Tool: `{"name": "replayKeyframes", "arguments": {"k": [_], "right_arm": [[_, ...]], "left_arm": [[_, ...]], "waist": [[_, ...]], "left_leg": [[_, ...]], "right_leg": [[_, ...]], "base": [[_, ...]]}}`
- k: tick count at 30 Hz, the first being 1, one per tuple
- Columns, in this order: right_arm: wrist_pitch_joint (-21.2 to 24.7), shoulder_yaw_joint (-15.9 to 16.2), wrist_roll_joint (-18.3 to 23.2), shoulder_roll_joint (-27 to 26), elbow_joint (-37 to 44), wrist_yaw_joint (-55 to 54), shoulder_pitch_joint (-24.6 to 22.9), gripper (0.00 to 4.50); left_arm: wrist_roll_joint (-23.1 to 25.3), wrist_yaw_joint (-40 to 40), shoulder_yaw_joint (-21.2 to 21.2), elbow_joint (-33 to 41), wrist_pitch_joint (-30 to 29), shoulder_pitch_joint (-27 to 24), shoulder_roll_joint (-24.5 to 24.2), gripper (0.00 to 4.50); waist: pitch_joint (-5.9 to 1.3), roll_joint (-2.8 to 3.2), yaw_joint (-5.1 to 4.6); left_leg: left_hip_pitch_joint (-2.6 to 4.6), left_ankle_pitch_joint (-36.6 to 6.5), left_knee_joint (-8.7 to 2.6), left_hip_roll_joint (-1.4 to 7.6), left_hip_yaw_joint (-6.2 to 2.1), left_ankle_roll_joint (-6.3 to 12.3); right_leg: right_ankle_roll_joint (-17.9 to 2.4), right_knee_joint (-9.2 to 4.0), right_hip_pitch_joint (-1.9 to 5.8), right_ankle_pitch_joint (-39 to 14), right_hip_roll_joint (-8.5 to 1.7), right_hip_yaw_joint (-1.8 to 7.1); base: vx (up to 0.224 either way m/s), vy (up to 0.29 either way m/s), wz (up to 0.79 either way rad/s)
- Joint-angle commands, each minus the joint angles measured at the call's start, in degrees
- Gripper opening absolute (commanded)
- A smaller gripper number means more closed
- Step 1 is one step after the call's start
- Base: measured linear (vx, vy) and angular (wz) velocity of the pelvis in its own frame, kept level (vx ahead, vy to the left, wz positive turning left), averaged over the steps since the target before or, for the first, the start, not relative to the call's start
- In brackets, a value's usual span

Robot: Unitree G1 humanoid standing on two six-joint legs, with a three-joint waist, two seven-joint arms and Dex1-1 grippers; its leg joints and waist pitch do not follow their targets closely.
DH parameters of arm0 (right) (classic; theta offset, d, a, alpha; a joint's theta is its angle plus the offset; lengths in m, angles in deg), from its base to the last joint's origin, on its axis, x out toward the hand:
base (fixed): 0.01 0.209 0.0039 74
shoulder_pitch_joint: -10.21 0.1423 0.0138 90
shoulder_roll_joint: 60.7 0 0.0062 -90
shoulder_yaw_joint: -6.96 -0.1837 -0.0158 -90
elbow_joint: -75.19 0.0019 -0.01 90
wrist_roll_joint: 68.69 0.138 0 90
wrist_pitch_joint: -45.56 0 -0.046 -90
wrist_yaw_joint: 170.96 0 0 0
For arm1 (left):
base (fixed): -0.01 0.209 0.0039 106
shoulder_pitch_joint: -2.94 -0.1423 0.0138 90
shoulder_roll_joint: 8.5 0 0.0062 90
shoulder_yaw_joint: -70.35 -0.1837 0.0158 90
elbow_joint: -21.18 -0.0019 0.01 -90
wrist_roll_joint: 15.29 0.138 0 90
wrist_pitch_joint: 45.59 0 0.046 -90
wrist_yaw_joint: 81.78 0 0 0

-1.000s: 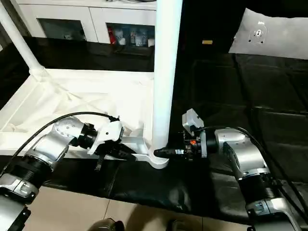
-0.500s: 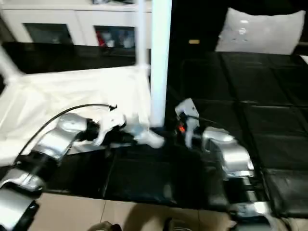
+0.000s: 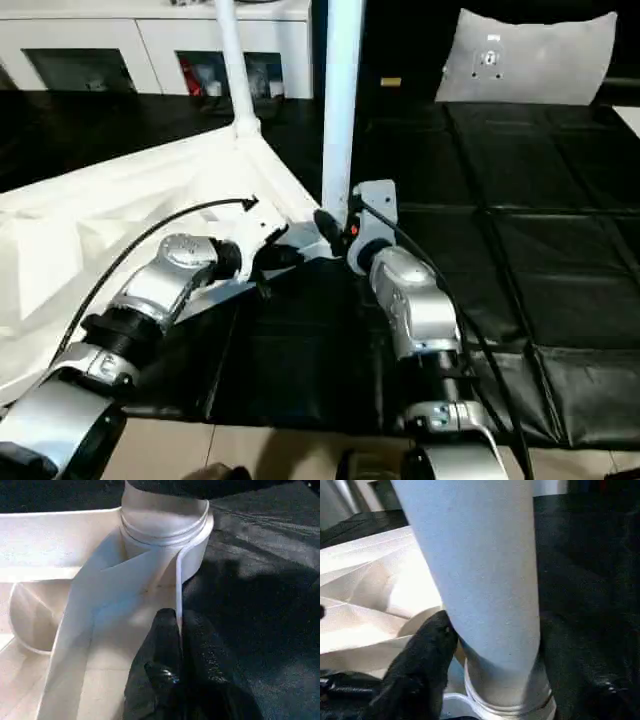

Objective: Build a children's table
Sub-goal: Rotate leg to tighten

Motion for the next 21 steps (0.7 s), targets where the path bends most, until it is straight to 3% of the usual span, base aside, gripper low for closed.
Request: {"name": "replayKeyframes", "arguments": {"k": [1,3,5,9,16,18,20,21], "right_arm": [[1.26,5.19,2.21,-1.04,0.20,4.82,-1.50,3.18],[-0.80,4.87,1.98,4.35,1.56,9.64,-3.53,3.29],[-1.61,4.79,1.70,6.23,1.88,11.21,-4.12,3.43],[-3.56,5.50,2.34,12.65,4.83,20.54,-6.55,3.82],[-8.56,7.23,6.34,21.64,6.63,37.78,-8.91,3.82],[-11.03,7.69,7.13,24.05,4.09,43.96,-8.07,3.82],[-10.65,7.75,8.18,24.82,3.26,46.77,-7.53,3.82],[-10.18,7.90,8.61,25.10,3.10,48.03,-7.26,3.56]], "left_arm": [[-0.91,-1.80,-1.26,2.88,2.72,0.75,0.98,0.00],[-0.93,-5.96,-2.35,3.51,5.08,-0.24,-1.35,0.00],[-0.97,-7.58,-2.81,3.86,5.30,-0.66,-2.19,0.00],[-0.93,-12.47,-3.95,4.44,8.13,-1.93,-4.93,0.00],[-1.81,-21.21,-5.86,5.43,12.29,-3.26,-9.22,0.00],[-2.71,-26.32,-6.79,6.89,13.85,-3.90,-11.27,0.00],[-2.79,-28.05,-7.27,7.50,14.57,-4.13,-12.13,0.00],[-2.79,-28.75,-7.50,7.70,14.98,-4.26,-12.49,0.00]], "waist": [[-5.16,-0.35,0.74],[-5.23,-0.35,1.00],[-5.11,-0.50,1.10],[-4.91,-0.53,1.80],[-4.55,-0.61,2.85],[-4.59,-0.83,2.91],[-4.58,-0.83,3.07],[-4.62,-0.84,3.25]], "left_leg": [[0.00,-7.59,-3.33,2.57,-1.10,6.20],[0.11,-6.93,-3.31,2.68,-1.12,6.56],[0.04,-7.01,-3.29,2.81,-0.96,7.03],[0.22,-9.03,-3.26,2.68,-0.85,6.61],[0.53,-11.99,-3.47,3.01,-0.93,5.56],[0.52,-12.12,-3.46,3.07,-0.91,5.48],[0.48,-11.80,-3.46,3.24,-0.90,5.83],[0.51,-11.38,-3.44,3.26,-0.85,5.98]], "right_leg": [[-11.12,-3.89,4.02,-15.69,-4.42,3.01],[-11.60,-3.71,4.03,-14.13,-4.33,2.99],[-12.25,-3.62,4.00,-13.32,-4.34,3.14],[-11.17,-4.06,4.03,-17.13,-4.32,3.11],[-9.26,-4.64,3.58,-23.79,-4.41,3.00],[-9.41,-4.60,3.50,-23.86,-4.45,3.05],[-9.90,-4.41,3.42,-23.08,-4.39,3.10],[-10.22,-4.27,3.43,-22.39,-4.35,3.11]], "base": [[0.000,0.000,0.00],[0.000,0.000,0.00],[0.000,0.000,0.00],[0.000,0.000,0.00],[0.000,0.000,0.00],[0.000,0.000,0.00],[0.000,0.000,0.00],[0.000,0.000,0.00]]}}
